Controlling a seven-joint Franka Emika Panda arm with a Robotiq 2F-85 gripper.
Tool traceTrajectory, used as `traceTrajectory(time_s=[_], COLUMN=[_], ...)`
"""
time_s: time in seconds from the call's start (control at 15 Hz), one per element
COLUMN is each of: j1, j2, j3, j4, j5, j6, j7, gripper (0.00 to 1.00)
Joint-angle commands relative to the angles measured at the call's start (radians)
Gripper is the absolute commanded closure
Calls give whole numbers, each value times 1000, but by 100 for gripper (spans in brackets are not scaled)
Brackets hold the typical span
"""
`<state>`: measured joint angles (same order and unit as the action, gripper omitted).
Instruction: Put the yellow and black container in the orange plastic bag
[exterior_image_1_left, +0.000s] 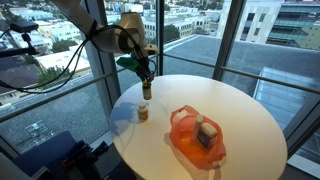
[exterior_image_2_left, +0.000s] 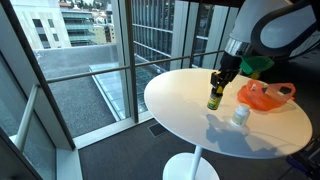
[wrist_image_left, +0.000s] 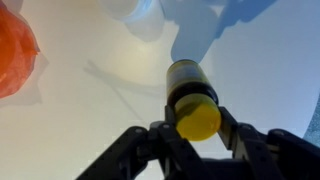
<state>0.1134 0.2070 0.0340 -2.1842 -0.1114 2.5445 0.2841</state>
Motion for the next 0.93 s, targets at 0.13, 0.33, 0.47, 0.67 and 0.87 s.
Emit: traceTrajectory(time_s=[0.13, 0.33, 0.47, 0.67, 0.87], j1=[-36, -73, -104, -159, -223], j2=[-186, -278, -332, -423, -510], j3=[-34, -51, -57, -66, -76], j4=[-114, -171, -208, -278, -347], j5=[-2, -15, -17, -22, -26], j6=[-5, -12, -13, -13, -21], j7=[8, 21, 26, 34, 40], gripper=[81, 81, 81, 81, 81])
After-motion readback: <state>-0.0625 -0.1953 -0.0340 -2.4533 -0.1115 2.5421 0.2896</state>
